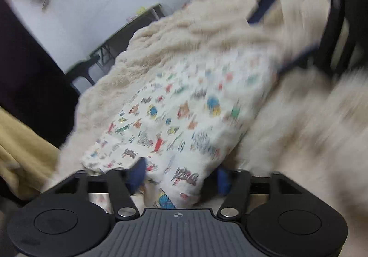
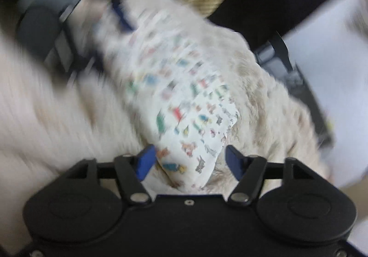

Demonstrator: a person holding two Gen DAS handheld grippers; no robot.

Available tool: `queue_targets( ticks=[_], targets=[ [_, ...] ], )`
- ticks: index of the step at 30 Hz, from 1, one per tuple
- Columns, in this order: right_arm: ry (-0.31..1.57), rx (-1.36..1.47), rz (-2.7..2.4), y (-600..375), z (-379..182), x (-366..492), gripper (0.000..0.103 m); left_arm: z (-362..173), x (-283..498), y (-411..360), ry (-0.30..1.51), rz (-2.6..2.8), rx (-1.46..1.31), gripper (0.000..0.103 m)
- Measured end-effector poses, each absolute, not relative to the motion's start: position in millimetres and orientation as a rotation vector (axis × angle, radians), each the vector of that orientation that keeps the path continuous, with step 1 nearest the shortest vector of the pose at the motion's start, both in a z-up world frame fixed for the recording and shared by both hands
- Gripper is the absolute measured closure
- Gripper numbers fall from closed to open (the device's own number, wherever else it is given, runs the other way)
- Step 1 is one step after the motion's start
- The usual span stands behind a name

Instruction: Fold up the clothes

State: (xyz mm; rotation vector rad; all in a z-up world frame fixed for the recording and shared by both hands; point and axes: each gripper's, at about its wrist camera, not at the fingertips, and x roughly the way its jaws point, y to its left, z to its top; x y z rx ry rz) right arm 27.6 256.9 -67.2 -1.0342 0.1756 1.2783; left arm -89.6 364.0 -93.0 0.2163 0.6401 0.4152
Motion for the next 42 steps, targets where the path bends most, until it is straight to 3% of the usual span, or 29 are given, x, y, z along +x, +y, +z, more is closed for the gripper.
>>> queue_targets(
  ticks=[1,5,8,10,21,42],
  targets=[
    [0.244,-0.95,1.292,253.4,-56.6,29.4,0.022,-83.6,-95.1,367.5,0.606,0.42,0.154,0.0],
    [0.554,-0.575,1.292,248.4,-18.0,43.7,0.015,-39.4,-118.7,389.7,0.487,0.523,-0.253,0.0],
    [0.684,-0.397,1.241,241.5,-10.5,56.1,0.003,-32.5,-131.9,394.9,0.578,0.646,-0.507,0.0],
    [0.739,-0.302,1.191,235.1,-13.7,54.0,0.0,-38.5,-128.3,389.8,0.643,0.722,-0.516,0.0],
    [0.69,-0.48,1.102,234.0,-49.2,27.3,0.0,-64.4,-112.6,365.7,0.71,0.791,-0.416,0.0],
    [0.699,-0.518,1.071,232.6,-58.3,23.4,0.0,-69.6,-102.1,354.2,0.732,0.805,-0.327,0.0]
  ],
)
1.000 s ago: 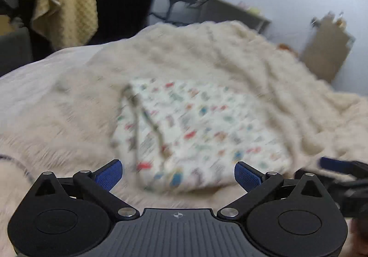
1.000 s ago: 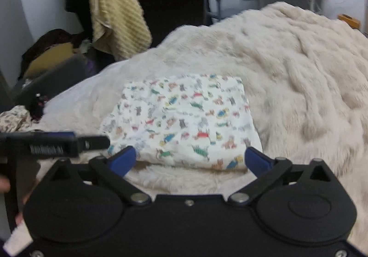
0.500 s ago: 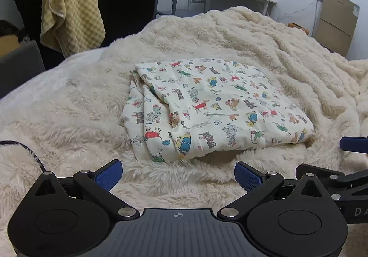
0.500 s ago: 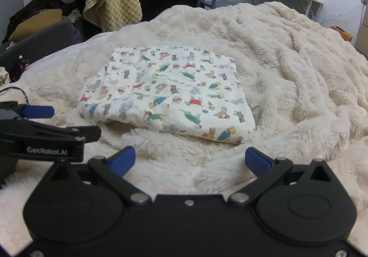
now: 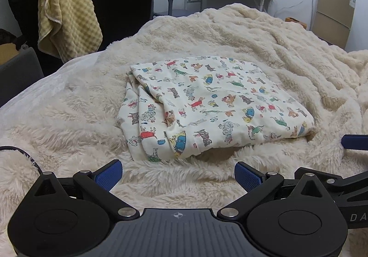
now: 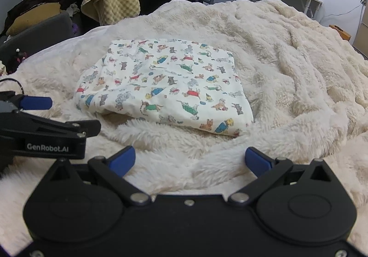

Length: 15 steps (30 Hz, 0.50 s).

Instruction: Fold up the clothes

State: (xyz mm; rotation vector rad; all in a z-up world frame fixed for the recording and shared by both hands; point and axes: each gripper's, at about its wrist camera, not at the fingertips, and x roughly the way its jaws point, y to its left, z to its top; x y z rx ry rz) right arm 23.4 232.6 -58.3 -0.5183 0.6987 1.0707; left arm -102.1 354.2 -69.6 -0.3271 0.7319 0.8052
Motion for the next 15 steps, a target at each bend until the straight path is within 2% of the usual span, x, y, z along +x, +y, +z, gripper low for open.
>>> queue_targets(
  ticks=[15],
  targets=[
    [0.712,-0.523,1.071,234.5,-61.2,24.5,0.0,-70.6,-100.3,352.6,0.739,0.799,-0.316,0.0]
  ],
)
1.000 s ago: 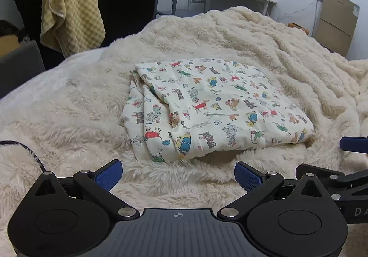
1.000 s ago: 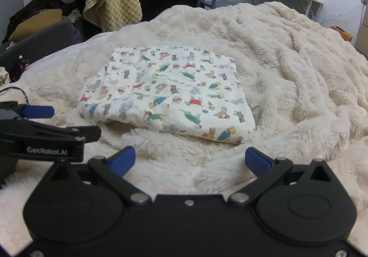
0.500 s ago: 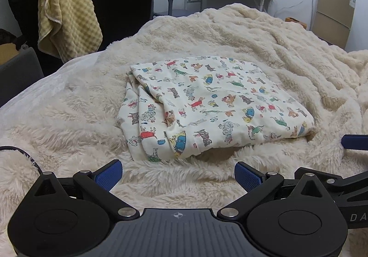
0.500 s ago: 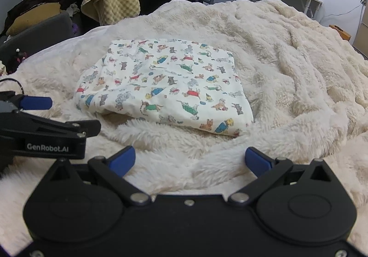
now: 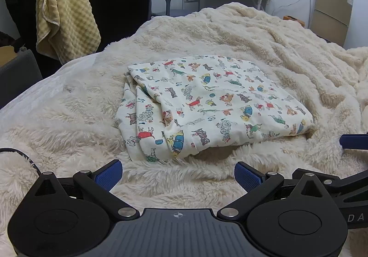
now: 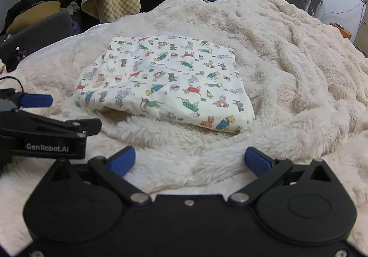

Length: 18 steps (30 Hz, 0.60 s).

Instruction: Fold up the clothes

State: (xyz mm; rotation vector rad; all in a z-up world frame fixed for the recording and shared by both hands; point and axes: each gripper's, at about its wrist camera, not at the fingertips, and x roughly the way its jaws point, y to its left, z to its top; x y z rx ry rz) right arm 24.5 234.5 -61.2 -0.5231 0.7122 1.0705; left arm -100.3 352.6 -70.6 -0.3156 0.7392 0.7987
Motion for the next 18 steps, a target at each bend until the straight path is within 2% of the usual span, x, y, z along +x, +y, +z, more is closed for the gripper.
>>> queue_targets(
  ticks=[18],
  targets=[
    [0.715,-0.527,1.072,234.0,-62.1,24.6,0.0,-71.2,-99.0,351.6,0.742,0.795,-0.311,0.0]
  ],
)
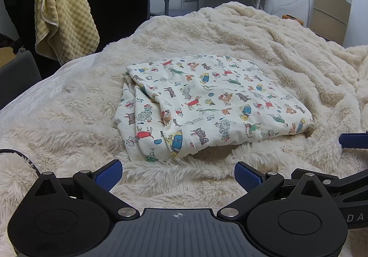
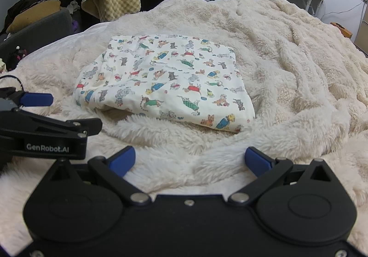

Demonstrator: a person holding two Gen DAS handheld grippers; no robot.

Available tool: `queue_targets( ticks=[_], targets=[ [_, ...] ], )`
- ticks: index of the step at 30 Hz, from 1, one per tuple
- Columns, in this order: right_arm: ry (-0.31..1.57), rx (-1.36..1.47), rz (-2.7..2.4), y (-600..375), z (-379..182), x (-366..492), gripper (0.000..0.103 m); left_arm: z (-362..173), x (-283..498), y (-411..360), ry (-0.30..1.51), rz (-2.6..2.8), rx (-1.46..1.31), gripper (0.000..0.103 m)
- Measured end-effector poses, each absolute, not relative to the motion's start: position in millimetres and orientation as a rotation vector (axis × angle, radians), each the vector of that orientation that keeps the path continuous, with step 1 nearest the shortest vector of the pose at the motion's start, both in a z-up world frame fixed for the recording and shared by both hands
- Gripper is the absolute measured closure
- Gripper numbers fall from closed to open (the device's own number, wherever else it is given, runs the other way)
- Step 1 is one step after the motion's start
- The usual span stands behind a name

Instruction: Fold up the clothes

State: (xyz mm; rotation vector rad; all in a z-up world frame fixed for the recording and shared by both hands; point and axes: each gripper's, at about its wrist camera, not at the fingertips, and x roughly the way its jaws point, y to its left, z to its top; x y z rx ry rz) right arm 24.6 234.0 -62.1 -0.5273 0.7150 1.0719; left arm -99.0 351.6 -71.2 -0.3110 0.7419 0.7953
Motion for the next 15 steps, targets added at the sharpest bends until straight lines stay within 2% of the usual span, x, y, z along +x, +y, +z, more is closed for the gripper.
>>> queue_targets(
  ticks=[15],
  targets=[
    [0.718,-0.527,1.072,234.6,-63.0,24.8,0.0,-70.1,-100.9,350.4,0.724,0.79,-0.306,0.0]
  ],
)
